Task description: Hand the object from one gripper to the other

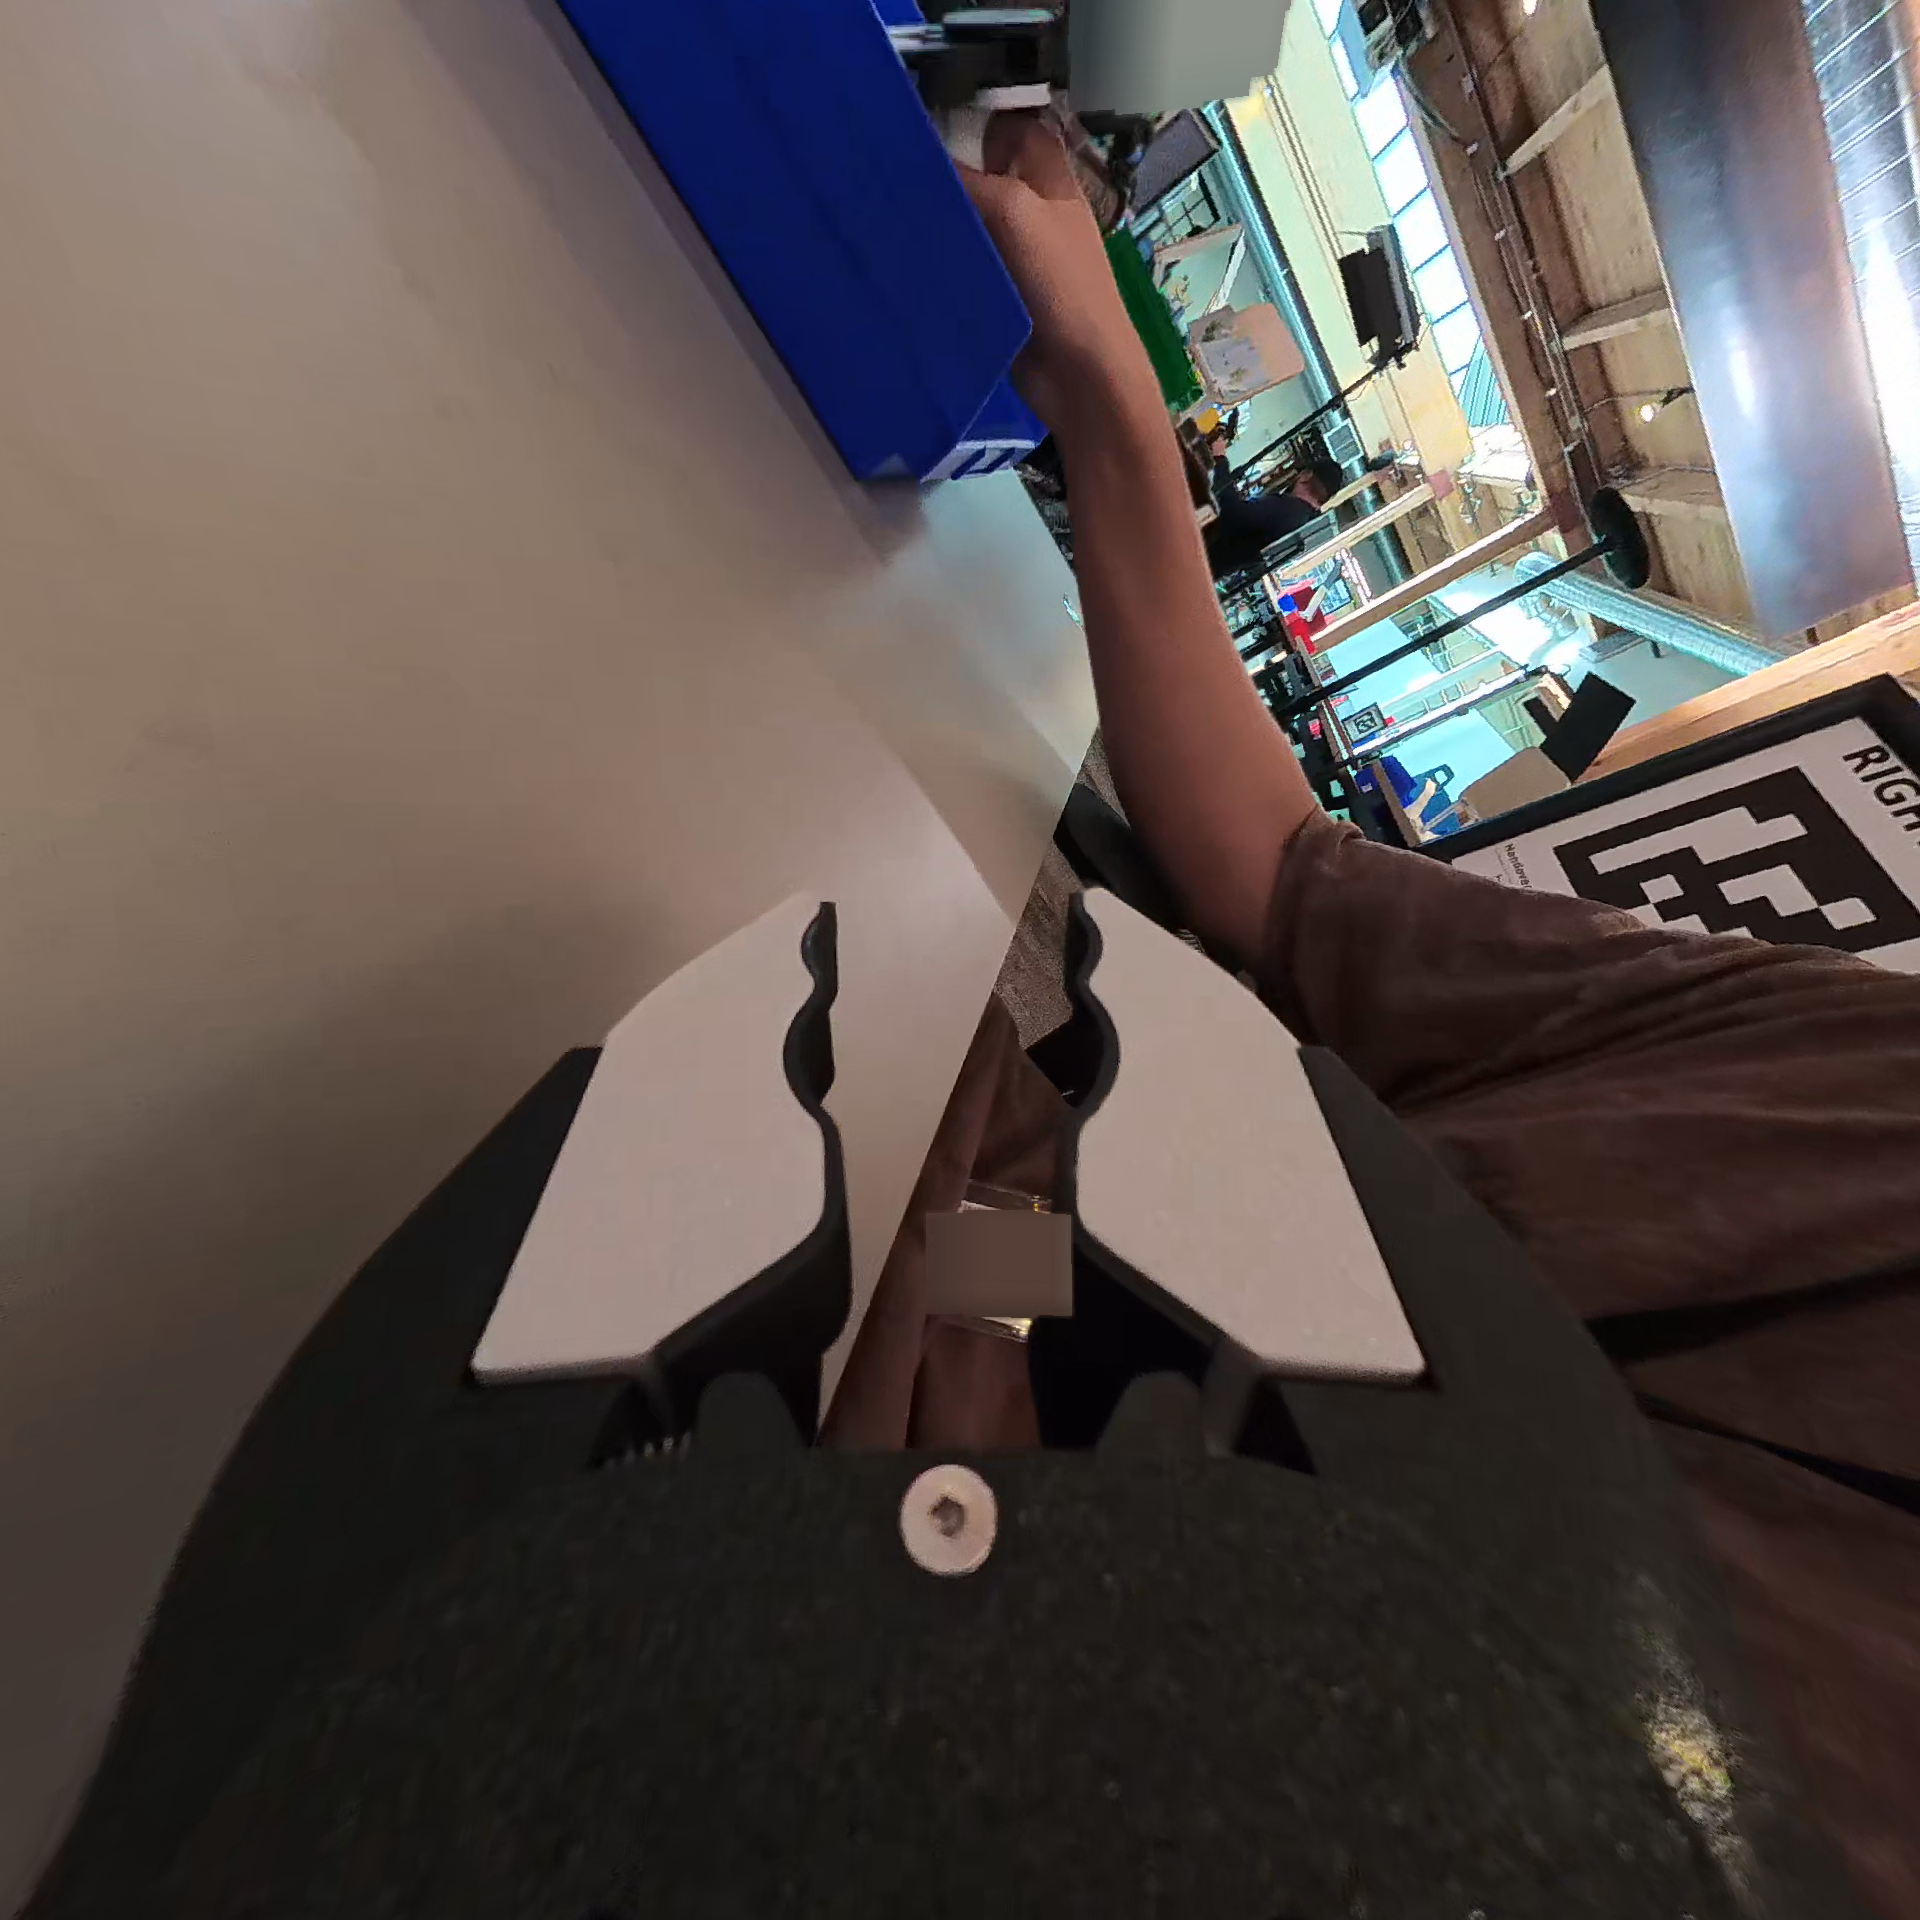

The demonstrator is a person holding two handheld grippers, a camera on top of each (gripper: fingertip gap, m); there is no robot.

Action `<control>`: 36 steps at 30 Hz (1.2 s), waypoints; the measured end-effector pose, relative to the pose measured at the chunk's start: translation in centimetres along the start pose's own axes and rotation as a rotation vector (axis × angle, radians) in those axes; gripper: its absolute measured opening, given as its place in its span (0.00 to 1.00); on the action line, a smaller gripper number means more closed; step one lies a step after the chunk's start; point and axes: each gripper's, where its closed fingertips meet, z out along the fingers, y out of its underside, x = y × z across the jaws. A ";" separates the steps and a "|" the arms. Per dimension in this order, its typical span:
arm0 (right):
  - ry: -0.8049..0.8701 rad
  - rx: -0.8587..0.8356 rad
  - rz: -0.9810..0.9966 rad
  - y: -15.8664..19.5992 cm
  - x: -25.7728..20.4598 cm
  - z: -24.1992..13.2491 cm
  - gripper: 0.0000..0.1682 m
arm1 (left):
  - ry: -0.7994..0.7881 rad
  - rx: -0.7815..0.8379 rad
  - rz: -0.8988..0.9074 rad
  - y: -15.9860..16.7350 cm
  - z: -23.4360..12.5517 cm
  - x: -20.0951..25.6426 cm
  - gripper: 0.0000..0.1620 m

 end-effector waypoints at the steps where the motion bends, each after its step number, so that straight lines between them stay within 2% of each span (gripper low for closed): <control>1: 0.000 -0.013 -0.013 0.1 -0.2 0.4 0.20 | -0.001 0.000 0.008 0.0 0.0 0.1 0.26; 11: -0.032 -0.031 -0.080 0.6 -0.5 1.4 0.21 | -0.020 -0.032 0.020 0.4 0.0 -0.1 0.26; 13: -0.008 -0.044 -0.101 0.7 -0.1 0.2 0.28 | -0.026 -0.034 0.026 0.4 0.0 -0.1 0.26; 15: 0.055 -0.021 -0.161 -0.1 0.6 -3.3 0.36 | -0.030 -0.035 0.035 0.4 -0.2 0.0 0.26; 17: 0.156 0.069 -0.216 -1.7 1.5 -9.0 0.36 | -0.039 -0.026 0.055 0.1 -0.5 0.2 0.26; 20: 0.223 0.289 -0.215 -3.8 0.8 -18.3 0.32 | -0.062 -0.015 0.097 -0.3 -1.1 0.5 0.26; 22: 0.183 0.439 -0.150 -3.6 -1.0 -22.2 0.24 | -0.120 -0.016 0.147 -0.6 -1.8 0.1 0.26; 23: 0.132 0.481 -0.132 -2.9 -2.4 -23.0 0.22 | -0.168 -0.021 0.179 -0.8 -2.3 -0.3 0.26; 26: -0.046 0.453 -0.173 1.9 -7.2 -21.9 0.23 | -0.327 -0.007 0.275 -2.4 -5.0 -1.2 0.27; 28: -0.090 0.368 -0.163 5.8 -9.2 -19.9 0.25 | -0.389 -0.028 0.290 -3.6 -7.1 -1.4 0.30; 30: -0.130 0.363 -0.126 8.4 -11.2 -18.3 0.25 | -0.537 -0.029 0.312 -5.5 -9.9 -3.0 0.30; 34: -0.262 0.457 0.016 10.3 -15.3 -16.4 0.25 | -0.893 -0.168 0.307 -8.0 -15.2 -7.5 0.33; 36: -0.296 0.434 0.064 11.1 -16.4 -15.6 0.25 | -1.039 -0.256 0.273 -9.2 -17.0 -9.6 0.35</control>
